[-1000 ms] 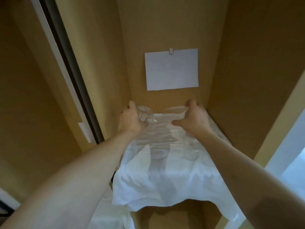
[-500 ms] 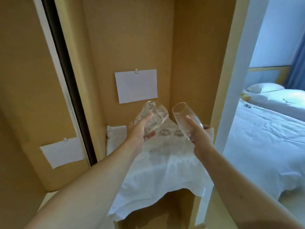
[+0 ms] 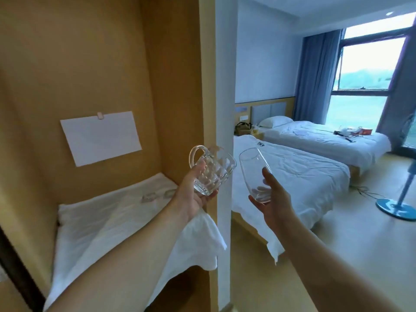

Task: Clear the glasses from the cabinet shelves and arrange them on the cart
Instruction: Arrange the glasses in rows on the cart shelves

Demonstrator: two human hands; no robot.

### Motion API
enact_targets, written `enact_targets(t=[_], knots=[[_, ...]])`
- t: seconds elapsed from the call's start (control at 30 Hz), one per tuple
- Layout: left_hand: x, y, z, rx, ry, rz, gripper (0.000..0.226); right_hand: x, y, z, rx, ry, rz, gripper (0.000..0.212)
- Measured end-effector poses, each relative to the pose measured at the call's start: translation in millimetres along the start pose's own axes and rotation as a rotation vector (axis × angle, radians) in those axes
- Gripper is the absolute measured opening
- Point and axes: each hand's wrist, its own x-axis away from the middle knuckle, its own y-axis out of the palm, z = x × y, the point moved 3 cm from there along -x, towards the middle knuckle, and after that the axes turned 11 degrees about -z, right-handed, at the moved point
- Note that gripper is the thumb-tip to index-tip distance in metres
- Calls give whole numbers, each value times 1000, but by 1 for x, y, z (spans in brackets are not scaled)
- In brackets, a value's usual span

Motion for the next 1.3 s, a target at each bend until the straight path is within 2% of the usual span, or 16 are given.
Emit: enact_targets(t=[0.13, 0.37, 0.6, 0.77, 0.83, 0.9, 0.97, 1.03, 1.1, 1.17, 1.23, 1.3], knots=[[-39, 70, -39, 43, -39, -92, 61, -7, -62, -36, -61, -35, 48, 72], [-104, 184, -108, 132, -122, -271, 64, -22, -169, -99, -145, -83, 24, 77], [-154, 286, -174, 218, -283, -438, 68, -37, -276, -152, -120, -147, 170, 62], [-186, 339, -214, 277, -398, -571, 65, -47, -337, -171, -129, -193, 251, 67], [-201, 357, -227, 272, -442, -617, 75, -54, -358, -178, -141, -213, 300, 76], [-220, 373, -240, 265, -467, -660, 98, -64, -376, -185, -153, -230, 353, 82], [-242, 389, -251, 290, -506, -708, 114, -79, -394, -189, -162, -237, 394, 82], [-266, 405, -261, 349, -570, -728, 118, -95, -410, -193, -181, -253, 426, 77], [-293, 422, -270, 409, -642, -729, 110, -112, -424, -197, -197, -275, 456, 66], [-319, 439, -280, 408, -675, -780, 92, -128, -439, -202, -194, -293, 476, 56], [-344, 456, -290, 406, -710, -855, 76, -144, -451, -210, -173, -324, 468, 60], [-368, 474, -304, 416, -766, -919, 69, -158, -459, -220, -161, -360, 456, 67]])
